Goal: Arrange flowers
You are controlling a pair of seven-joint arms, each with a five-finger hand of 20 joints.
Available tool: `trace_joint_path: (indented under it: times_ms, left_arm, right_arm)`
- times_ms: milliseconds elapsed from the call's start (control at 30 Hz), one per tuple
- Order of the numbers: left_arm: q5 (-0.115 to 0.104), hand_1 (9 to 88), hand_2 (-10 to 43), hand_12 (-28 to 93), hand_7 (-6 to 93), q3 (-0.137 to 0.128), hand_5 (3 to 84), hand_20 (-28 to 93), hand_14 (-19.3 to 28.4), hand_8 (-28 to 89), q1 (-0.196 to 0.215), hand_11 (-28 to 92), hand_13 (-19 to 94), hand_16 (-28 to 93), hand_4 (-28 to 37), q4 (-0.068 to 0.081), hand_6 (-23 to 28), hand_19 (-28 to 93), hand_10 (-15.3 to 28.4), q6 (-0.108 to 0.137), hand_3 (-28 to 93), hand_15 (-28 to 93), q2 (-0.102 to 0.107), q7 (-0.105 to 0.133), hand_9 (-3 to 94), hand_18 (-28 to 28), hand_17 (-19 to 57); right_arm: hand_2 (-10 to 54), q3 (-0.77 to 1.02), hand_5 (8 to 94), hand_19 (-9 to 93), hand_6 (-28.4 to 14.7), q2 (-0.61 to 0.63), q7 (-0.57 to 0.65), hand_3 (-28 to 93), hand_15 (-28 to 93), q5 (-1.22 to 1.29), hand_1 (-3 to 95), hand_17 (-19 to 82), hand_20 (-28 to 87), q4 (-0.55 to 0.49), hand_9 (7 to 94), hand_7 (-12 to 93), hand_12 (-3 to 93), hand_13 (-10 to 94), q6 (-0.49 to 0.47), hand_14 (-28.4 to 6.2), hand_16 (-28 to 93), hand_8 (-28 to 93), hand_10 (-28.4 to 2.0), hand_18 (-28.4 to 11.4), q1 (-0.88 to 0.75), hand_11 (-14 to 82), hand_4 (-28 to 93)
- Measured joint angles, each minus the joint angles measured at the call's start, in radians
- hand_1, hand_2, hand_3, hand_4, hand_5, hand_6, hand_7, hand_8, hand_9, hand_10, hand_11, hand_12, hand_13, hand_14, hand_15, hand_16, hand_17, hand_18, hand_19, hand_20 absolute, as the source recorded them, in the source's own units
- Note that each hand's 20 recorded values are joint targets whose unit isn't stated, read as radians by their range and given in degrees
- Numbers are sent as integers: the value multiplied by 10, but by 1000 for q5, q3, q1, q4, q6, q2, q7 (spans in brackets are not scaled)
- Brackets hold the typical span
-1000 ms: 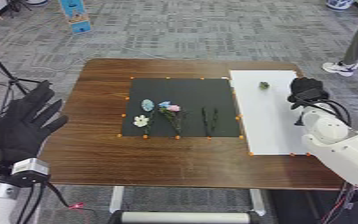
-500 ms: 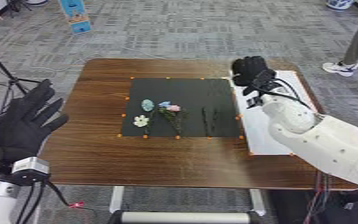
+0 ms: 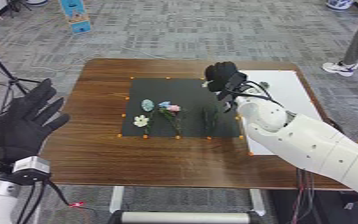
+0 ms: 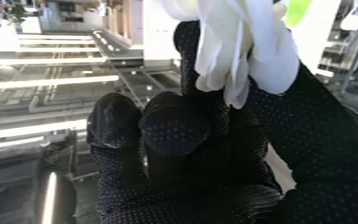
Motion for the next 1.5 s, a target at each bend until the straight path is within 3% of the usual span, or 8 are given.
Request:
trace_joint_path:
  times_ms: [1100, 1300, 1500]
  left_arm:
    - [0, 249, -81, 214, 144, 3, 219, 56, 119, -80, -2, 77, 131, 71, -283, 0, 11, 352, 76, 0, 580, 68, 1, -1, 169, 228, -156]
    - [0, 250, -81, 214, 145, 3, 219, 56, 119, -80, -2, 77, 131, 70, -283, 0, 11, 353, 76, 0, 581, 68, 1, -1, 168, 228, -156]
    - [0, 248, -81, 214, 144, 2, 220, 56, 119, -80, -1, 74, 131, 69, -283, 0, 11, 353, 76, 0, 583, 68, 0, -2, 169, 228, -156]
  right_arm:
    - [-95, -211, 725, 932, 49, -59, -5, 764, 818, -33, 553, 403, 563, 112, 847, 461, 441, 687, -11, -47, 346, -49, -48, -180, 83, 187, -283]
    - [-95, -209, 674, 919, 57, -59, -1, 700, 821, -49, 507, 383, 571, 113, 803, 381, 399, 656, -18, -53, 347, -72, -43, -179, 81, 115, -282]
    - [-95, -172, 614, 891, 55, -48, -2, 726, 824, -61, 445, 351, 593, 87, 675, 313, 229, 615, -54, -65, 337, -96, -73, -182, 73, 271, -283]
